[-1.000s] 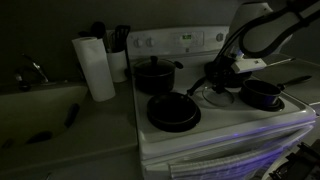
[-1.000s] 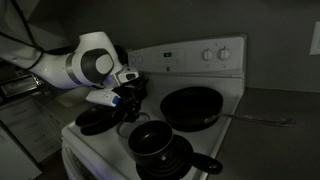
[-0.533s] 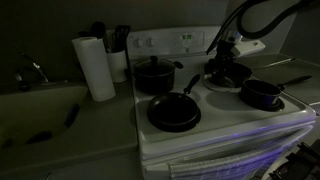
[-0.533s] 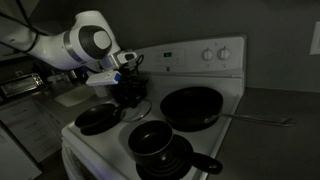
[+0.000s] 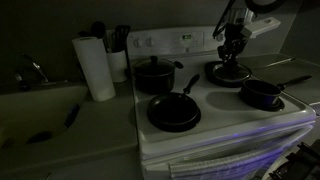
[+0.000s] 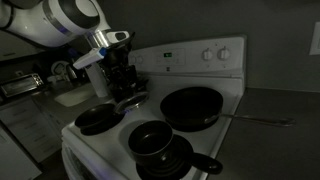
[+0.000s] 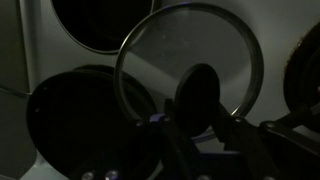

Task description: Pick up the lid and put it on top of the black pot

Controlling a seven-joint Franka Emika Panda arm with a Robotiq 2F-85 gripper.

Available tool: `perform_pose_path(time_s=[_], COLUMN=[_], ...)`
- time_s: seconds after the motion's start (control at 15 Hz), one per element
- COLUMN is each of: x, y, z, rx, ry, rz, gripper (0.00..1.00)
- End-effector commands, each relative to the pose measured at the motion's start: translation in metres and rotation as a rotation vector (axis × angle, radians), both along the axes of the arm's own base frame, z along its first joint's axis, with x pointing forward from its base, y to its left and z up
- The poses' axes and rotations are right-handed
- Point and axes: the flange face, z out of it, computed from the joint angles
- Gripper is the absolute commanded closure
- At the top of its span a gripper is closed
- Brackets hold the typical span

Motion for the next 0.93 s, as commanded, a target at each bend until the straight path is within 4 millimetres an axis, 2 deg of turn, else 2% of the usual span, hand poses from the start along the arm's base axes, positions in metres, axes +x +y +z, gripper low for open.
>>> perform_pose_path(time_s=[0.0, 0.2, 0.47, 0.67, 0.87], x=[-0.040, -0.079, -0.121, -0.141, -0.147], y=[-0.010, -0.027, -0.057, -0.076, -0.095], z=[0.021, 0.025, 0.011, -0.001, -0.006], rx=[-0.074, -0.109, -0.125, -0.132, -0.139], ry=[0.076, 0.112, 0.050, -0.050, -0.156], rz=[-0.093, -0.223, -0.418, -0.552, -0.675], gripper=[0.86, 0.86, 0.86, 0.86, 0.86])
